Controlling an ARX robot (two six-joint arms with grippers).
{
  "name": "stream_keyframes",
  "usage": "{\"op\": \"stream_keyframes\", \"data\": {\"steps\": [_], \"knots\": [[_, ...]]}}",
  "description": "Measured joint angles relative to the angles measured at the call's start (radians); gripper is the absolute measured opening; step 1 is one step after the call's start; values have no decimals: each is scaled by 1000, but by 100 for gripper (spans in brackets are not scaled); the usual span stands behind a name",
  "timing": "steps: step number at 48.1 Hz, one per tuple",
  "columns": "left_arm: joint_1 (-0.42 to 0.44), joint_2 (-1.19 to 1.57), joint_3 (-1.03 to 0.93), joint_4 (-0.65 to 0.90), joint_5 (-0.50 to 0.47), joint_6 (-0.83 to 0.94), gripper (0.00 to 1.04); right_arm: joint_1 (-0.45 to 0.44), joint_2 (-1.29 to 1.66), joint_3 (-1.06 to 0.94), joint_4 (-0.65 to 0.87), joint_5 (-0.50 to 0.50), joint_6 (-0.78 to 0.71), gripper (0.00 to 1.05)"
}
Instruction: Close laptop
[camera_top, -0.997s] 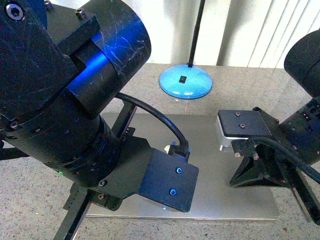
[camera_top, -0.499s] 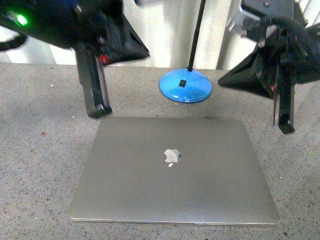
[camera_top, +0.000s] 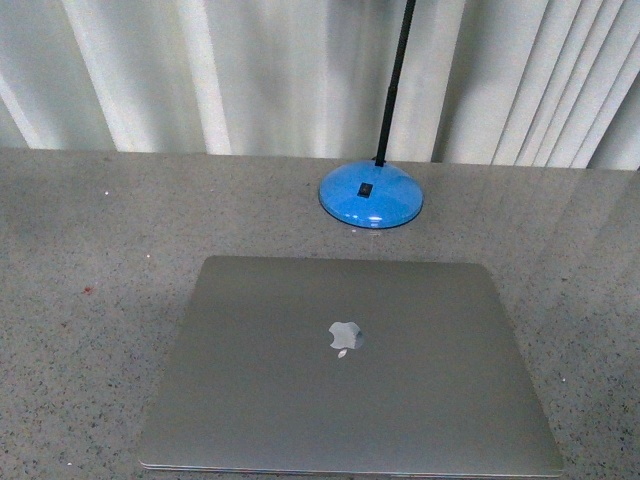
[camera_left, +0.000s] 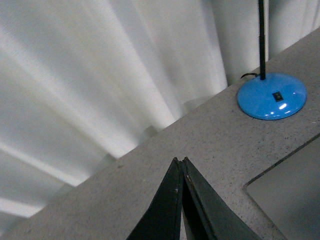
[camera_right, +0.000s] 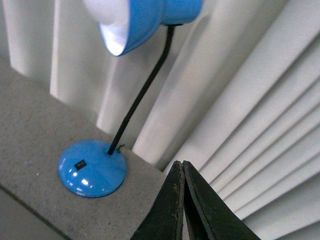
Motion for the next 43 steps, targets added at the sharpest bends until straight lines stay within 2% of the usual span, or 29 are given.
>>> {"op": "stream_keyframes", "data": {"steps": [10,16,19,24,31,37,40,43], "knots": [[67,-156,-100,28,14,-110,4,-42,-116,-87,123,108,151,3],[95,-208,-134,28,14,-157,4,-57,-175,-121,145,183,169,3],[114,-227,-151,25,14,-193,4,-60,-203,-137,138,185,179,3],[108,-296,-258,177,-161,-405,4,-53,-307,-188,-1,320,339,3],[72,-399,-407,225,-204,-528,4,-54,-489,-371,-14,330,423,3],[51,-452,-475,233,-224,-541,4,-53,-555,-454,5,330,435,3],[4,-490,-512,233,-299,-545,4,-53,-587,-494,9,330,436,3],[-18,-514,-533,233,-306,-547,4,-53,-611,-520,10,330,437,3]]}}
